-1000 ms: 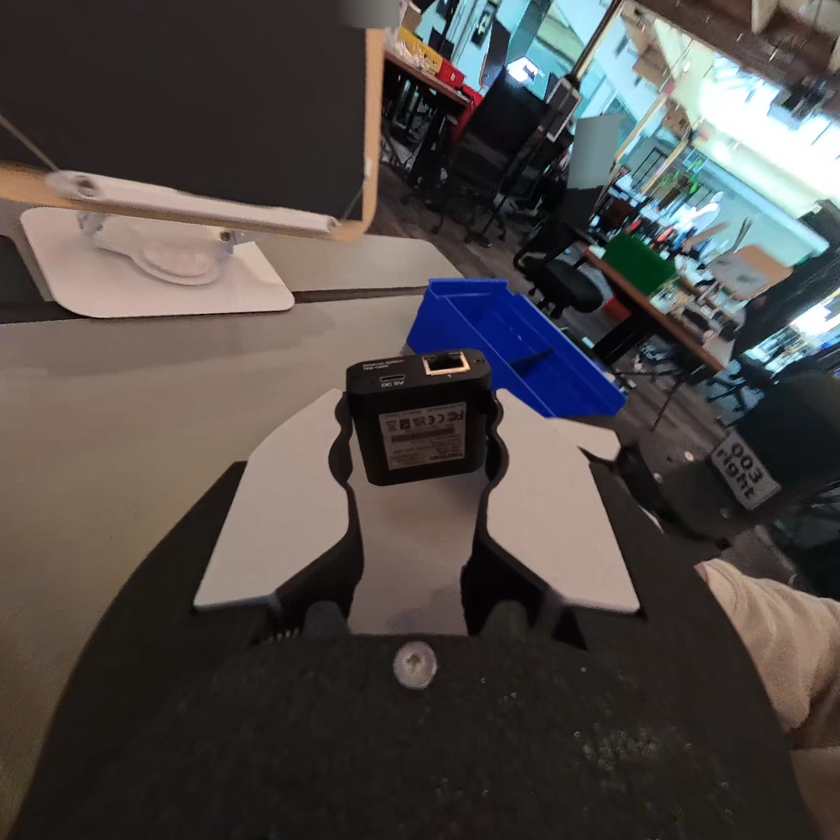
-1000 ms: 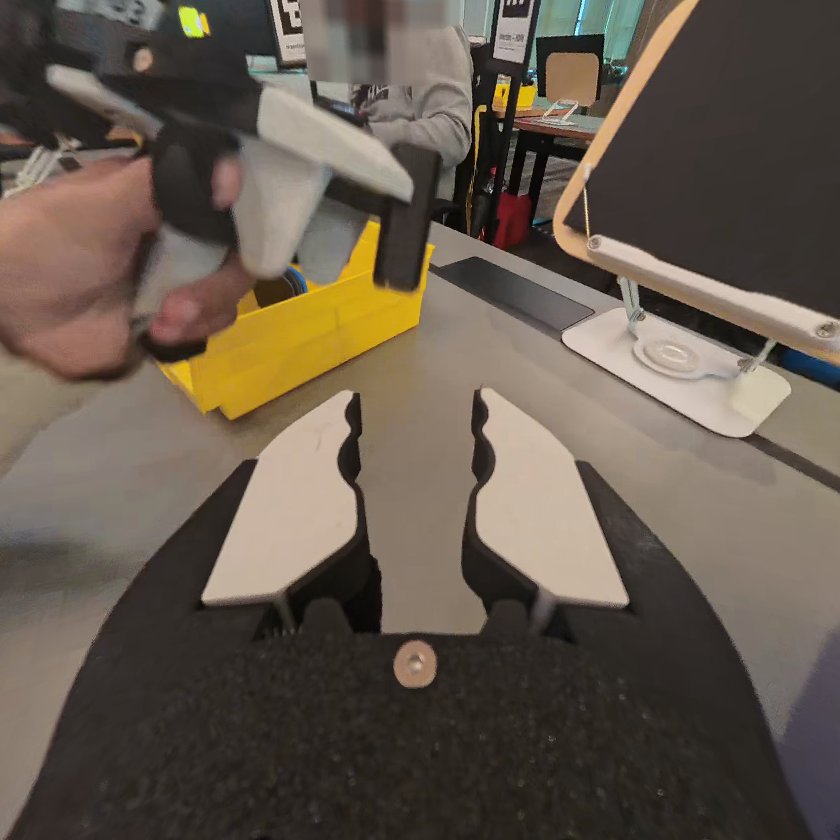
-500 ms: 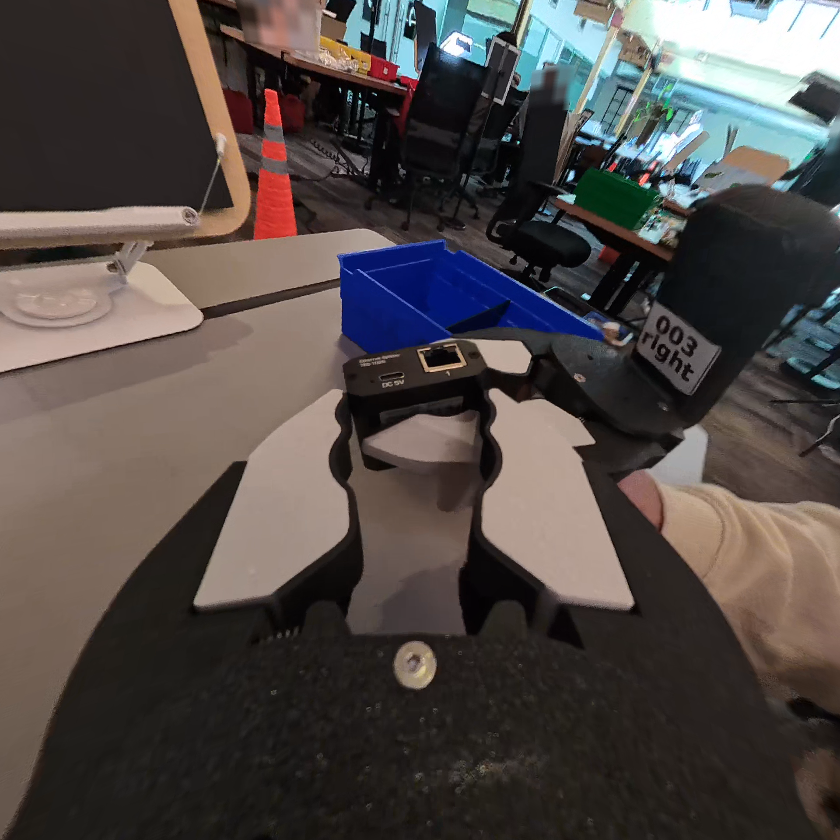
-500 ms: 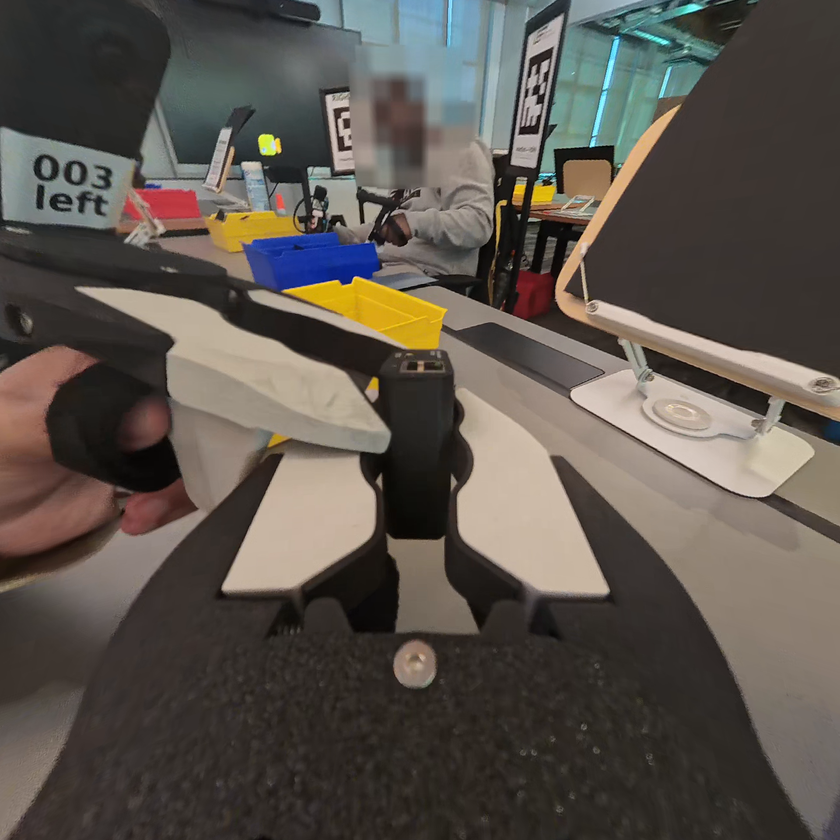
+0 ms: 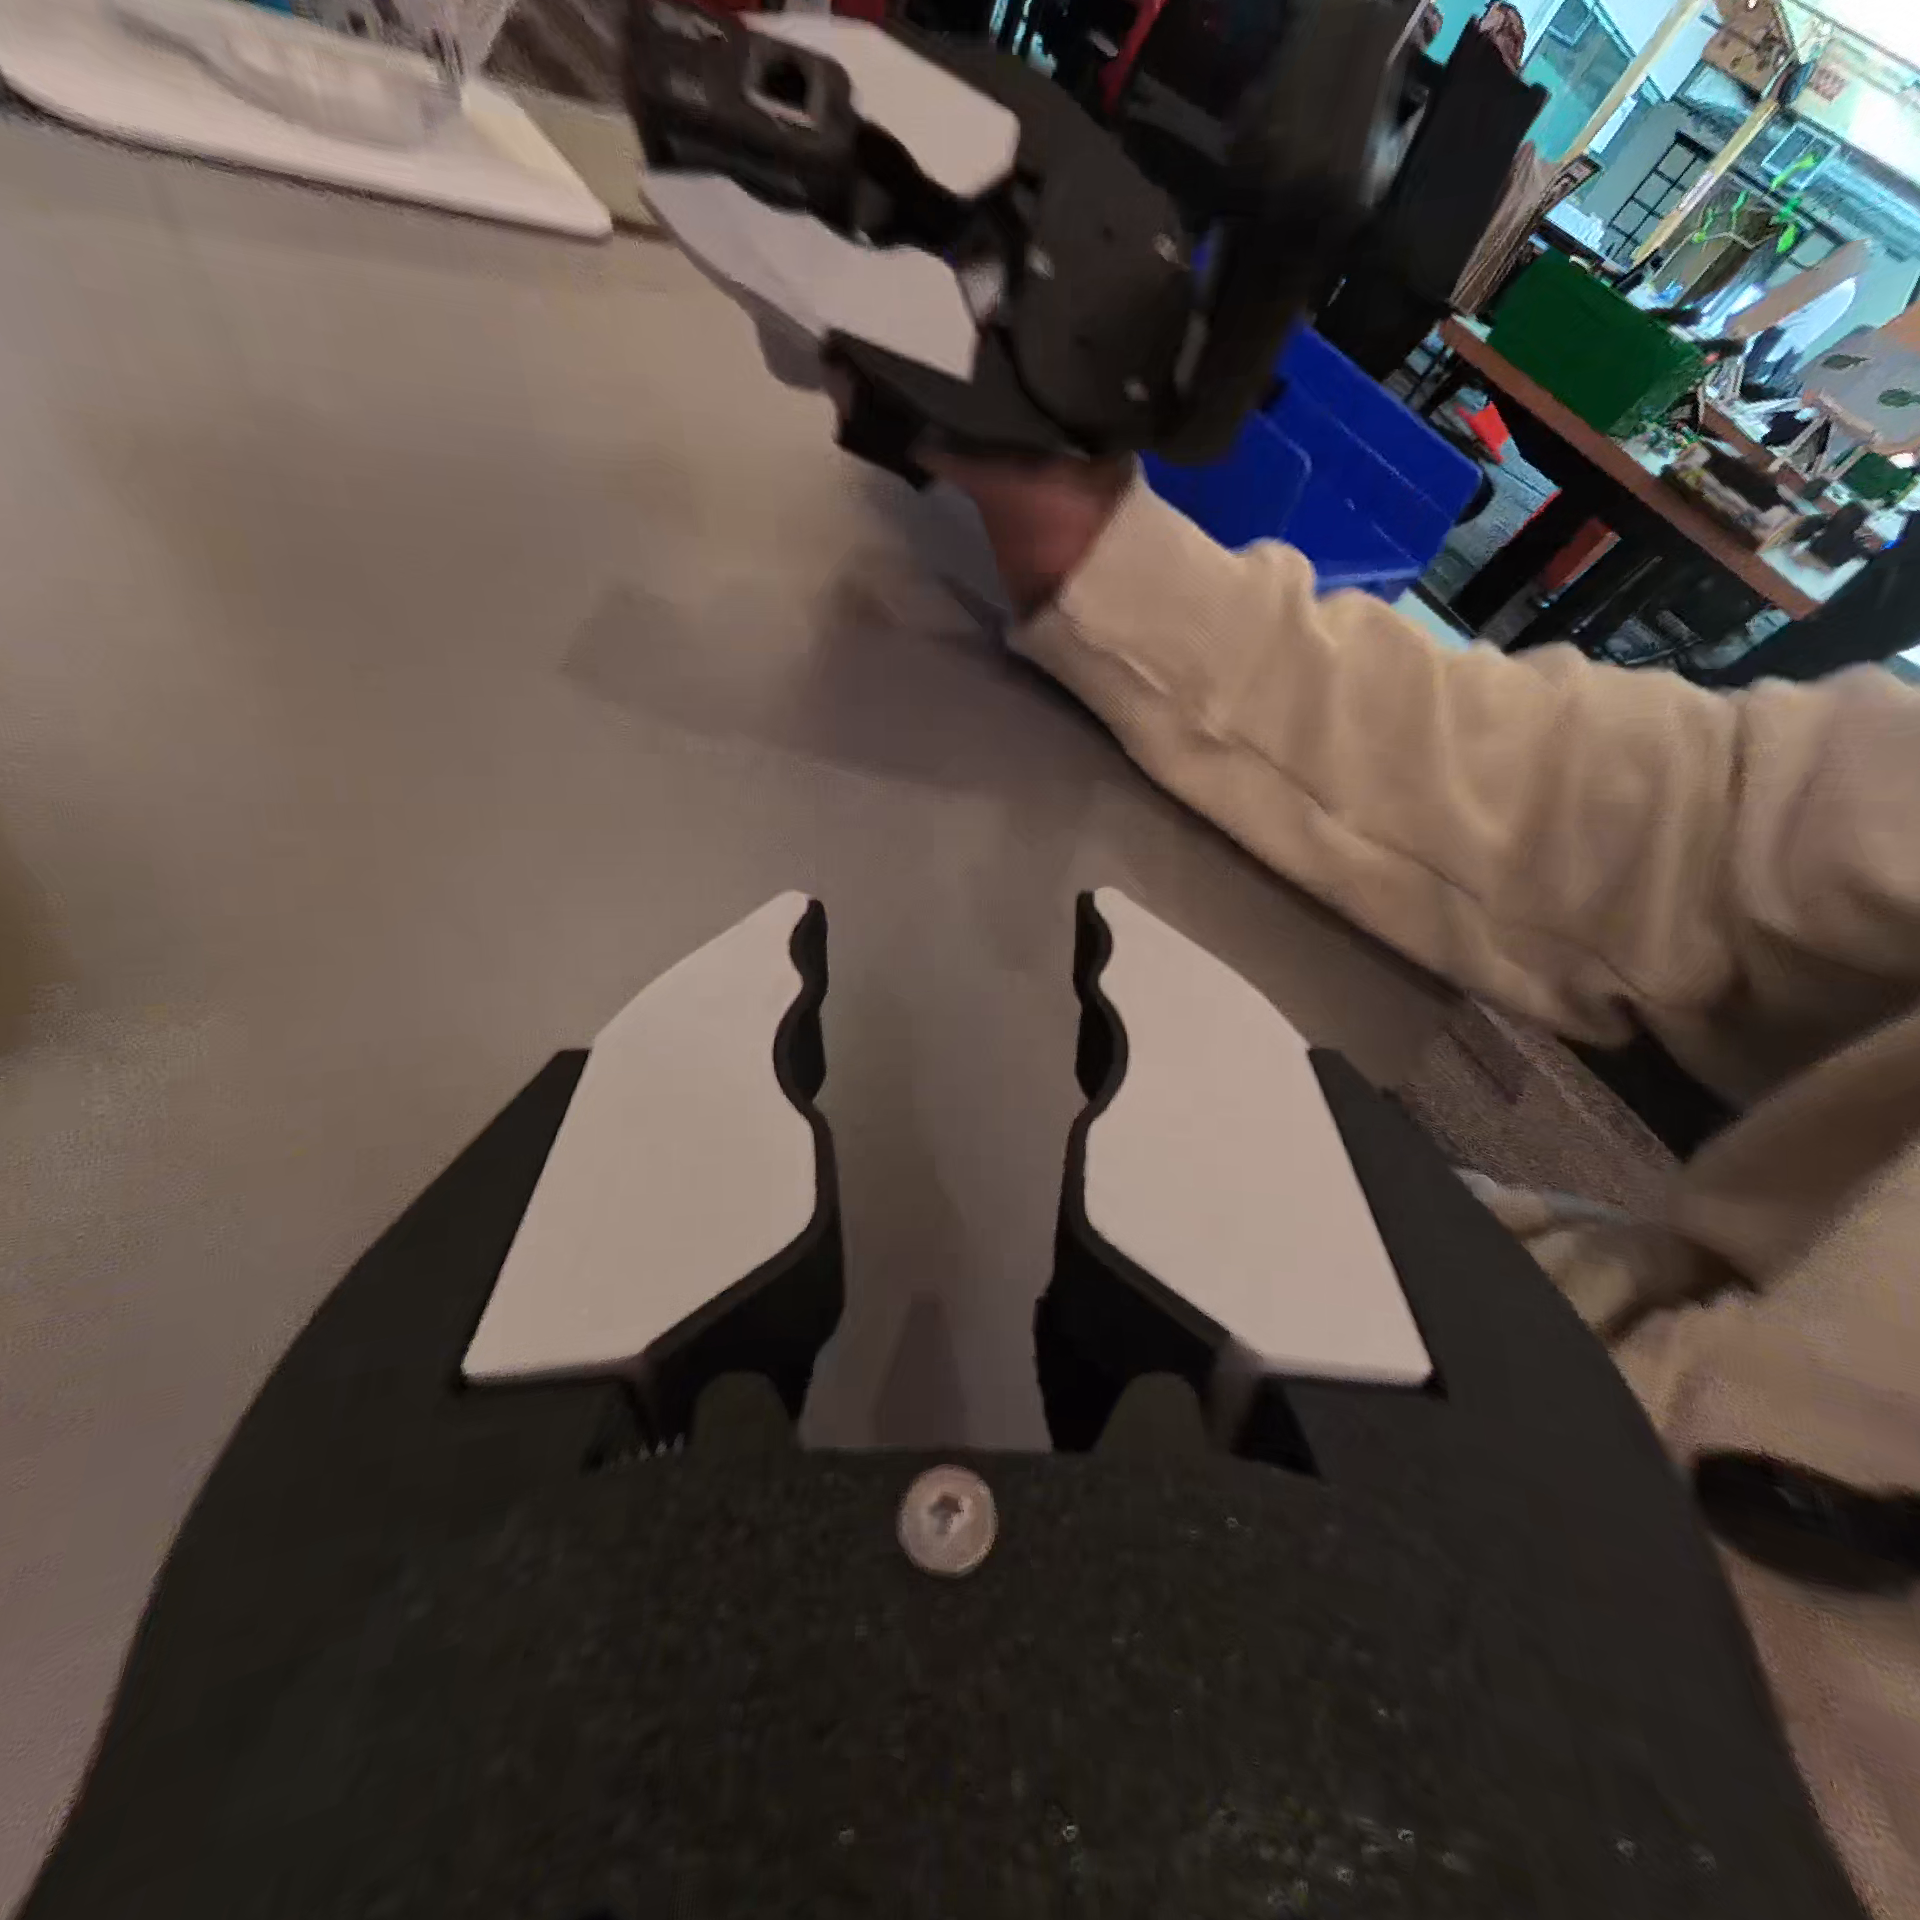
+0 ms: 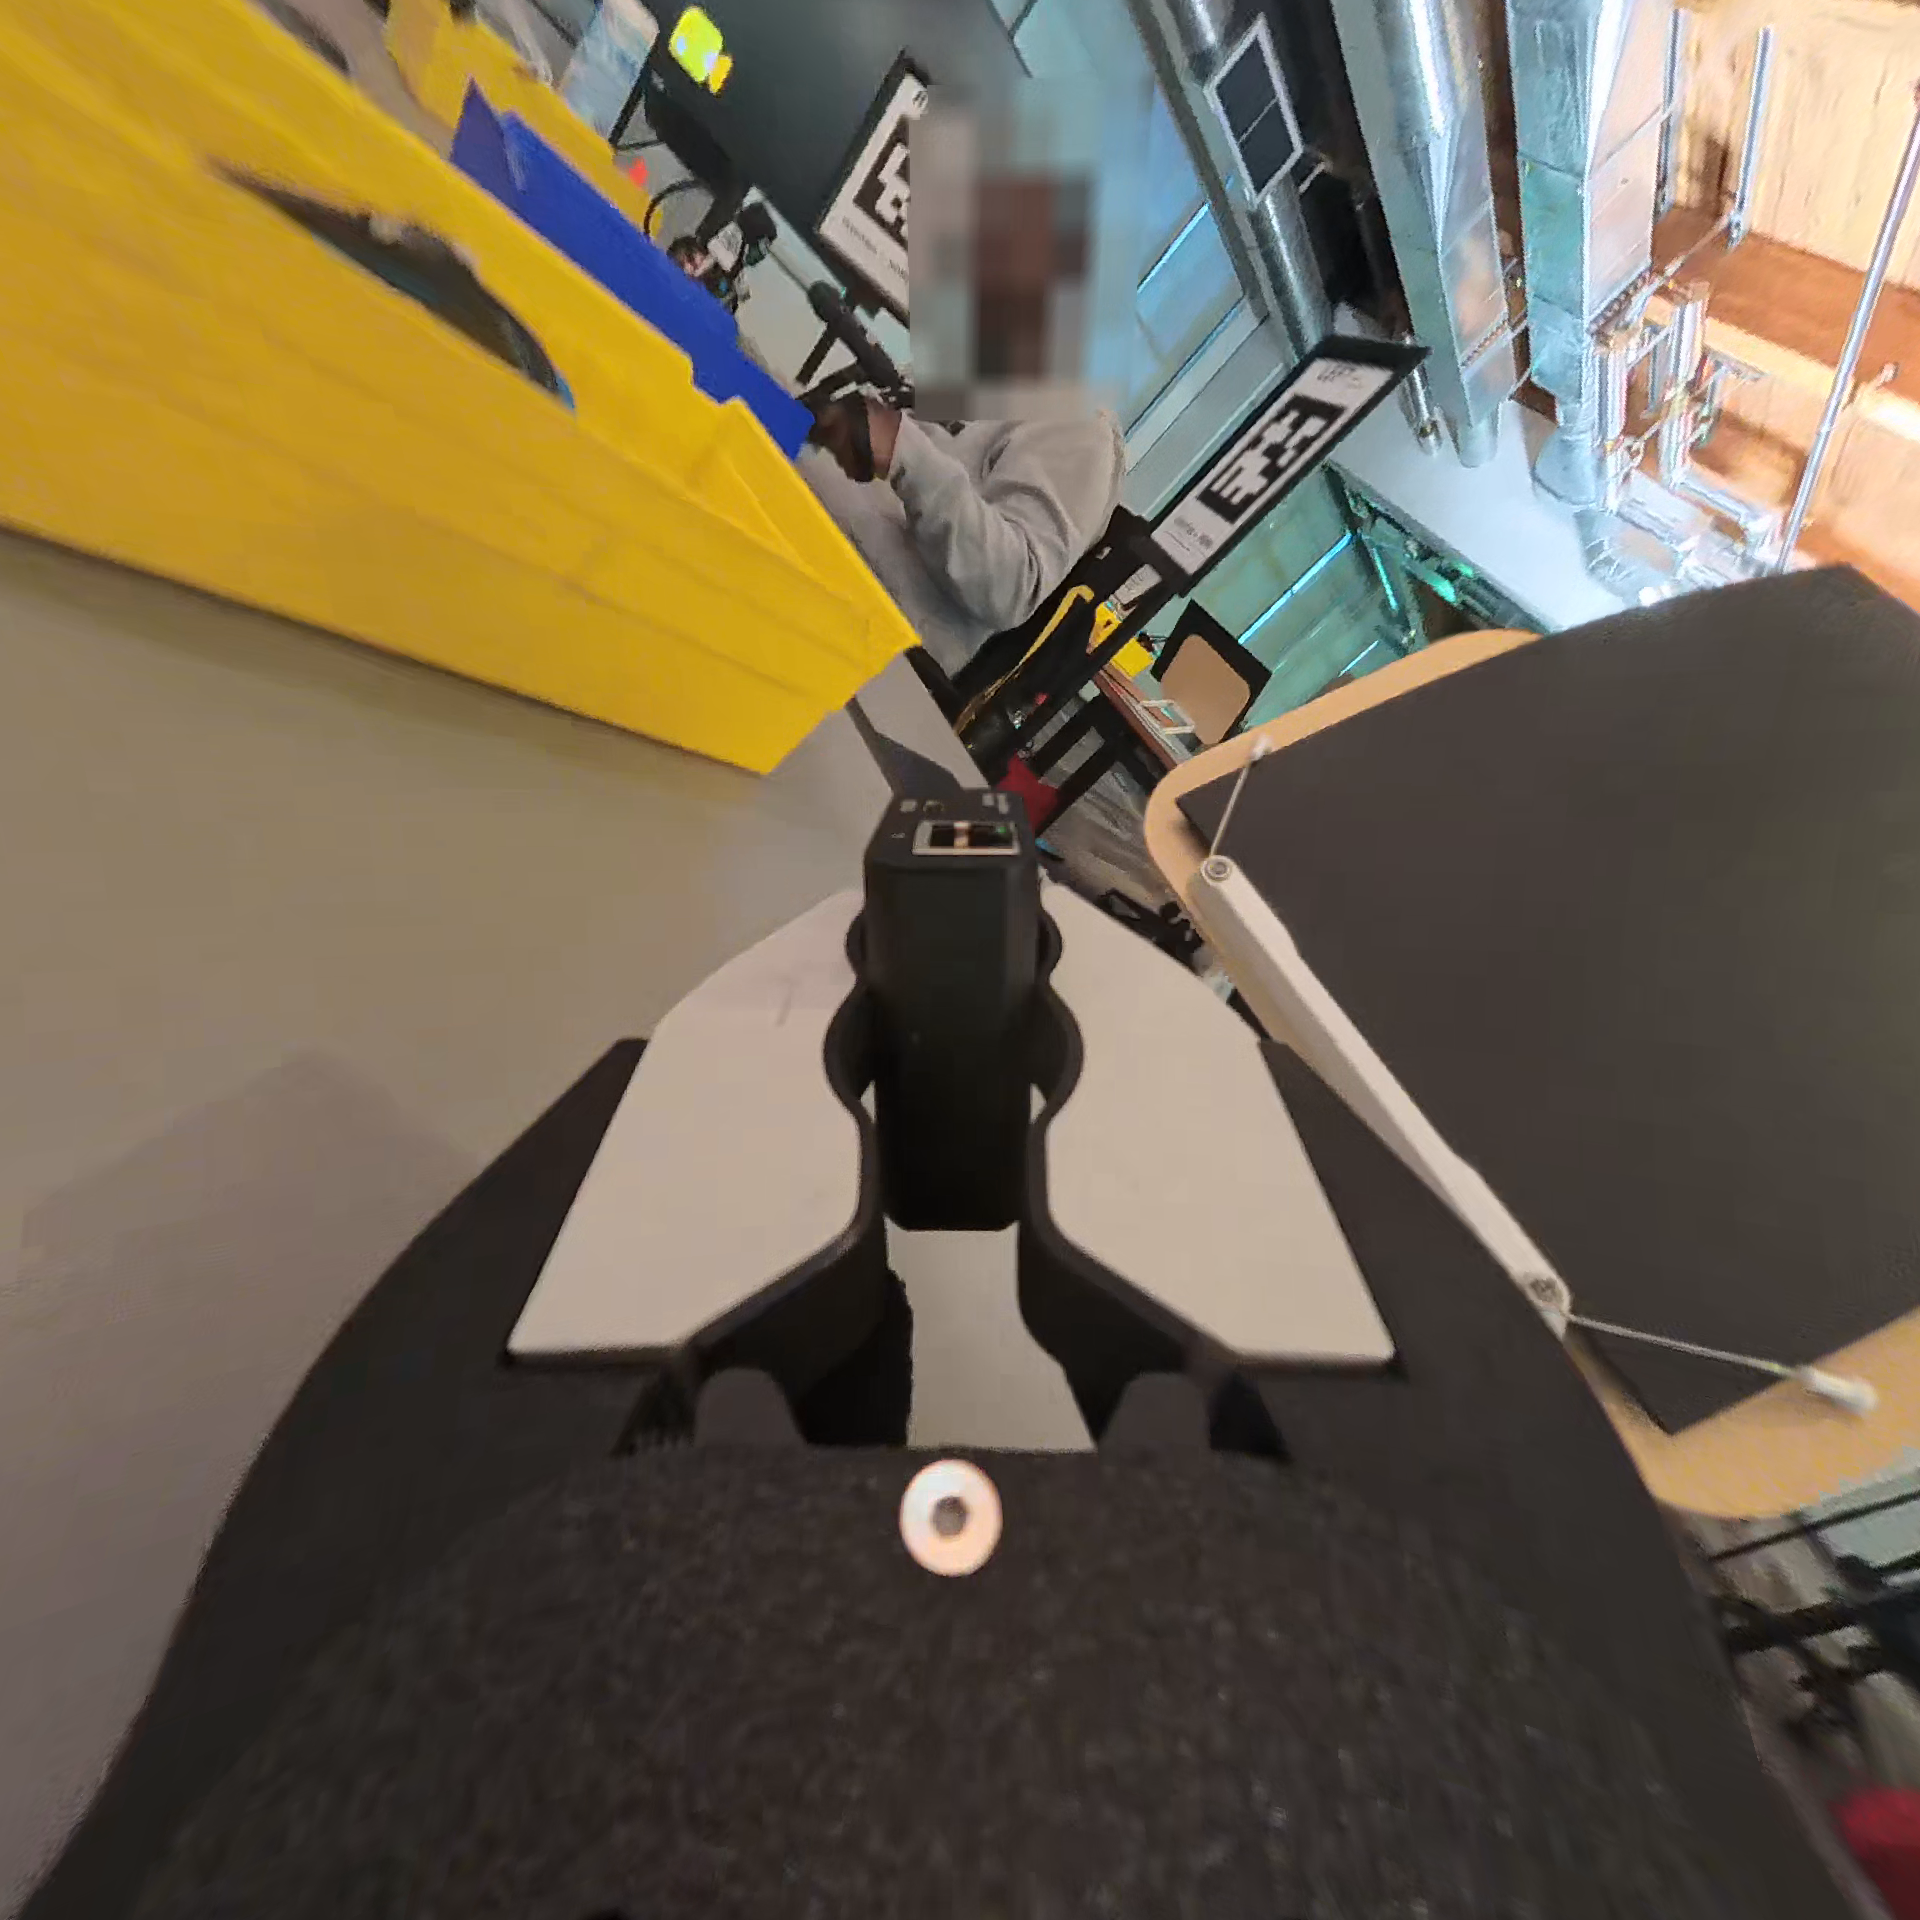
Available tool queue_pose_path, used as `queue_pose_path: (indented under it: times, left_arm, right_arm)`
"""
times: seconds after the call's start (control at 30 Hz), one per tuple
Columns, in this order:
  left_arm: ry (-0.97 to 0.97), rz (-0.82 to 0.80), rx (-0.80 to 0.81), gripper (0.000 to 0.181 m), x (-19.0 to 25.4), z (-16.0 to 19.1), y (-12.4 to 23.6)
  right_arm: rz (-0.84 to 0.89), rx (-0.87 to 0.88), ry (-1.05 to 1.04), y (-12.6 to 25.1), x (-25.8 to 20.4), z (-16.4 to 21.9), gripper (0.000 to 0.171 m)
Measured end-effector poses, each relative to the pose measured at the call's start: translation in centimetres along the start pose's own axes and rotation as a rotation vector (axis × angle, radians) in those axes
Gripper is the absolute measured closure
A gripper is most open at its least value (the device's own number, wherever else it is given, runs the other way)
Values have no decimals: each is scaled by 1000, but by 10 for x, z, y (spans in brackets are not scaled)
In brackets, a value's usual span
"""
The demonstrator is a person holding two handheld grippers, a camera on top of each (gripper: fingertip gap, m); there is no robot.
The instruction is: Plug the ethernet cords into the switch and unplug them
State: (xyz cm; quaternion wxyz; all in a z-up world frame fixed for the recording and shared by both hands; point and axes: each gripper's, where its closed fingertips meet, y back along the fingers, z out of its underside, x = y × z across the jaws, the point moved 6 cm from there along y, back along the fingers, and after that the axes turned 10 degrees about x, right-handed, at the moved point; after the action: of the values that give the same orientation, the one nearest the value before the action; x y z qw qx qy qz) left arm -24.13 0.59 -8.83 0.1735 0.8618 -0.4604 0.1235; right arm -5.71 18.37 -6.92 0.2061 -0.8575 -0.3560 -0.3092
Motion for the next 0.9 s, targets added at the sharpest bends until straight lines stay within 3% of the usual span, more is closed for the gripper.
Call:
queue_pose_path:
  times: [0.1,0.17,0.3,0.4,0.53,0.7,0.8,0.9]
  left_arm:
    - [35,4,-52,136,17,38,27]
    - [34,-1,-63,136,25,44,38]
    - [-14,-18,-76,132,23,32,44]
    - [-66,-129,-22,140,6,20,52]
    - [-58,-285,-20,135,-29,18,62]
    - [-99,-563,-29,136,-96,-37,90]
    - [-124,-715,-136,132,-145,-79,101]
    - [-108,-816,-278,132,-191,-100,96]
  right_arm:
    - [-12,-75,94,-13,-11,15,146]
    - [-1,-49,49,-13,-13,12,146]
    - [-39,-143,20,-9,-17,23,146]
    - [-50,-155,-4,-8,-17,22,146]
    - [-60,-153,-18,-8,-19,21,146]
    - [-65,-140,-15,-8,-19,21,146]
    - [-67,-124,-18,-7,-19,20,146]
    - [-74,-115,-42,-6,-18,19,146]
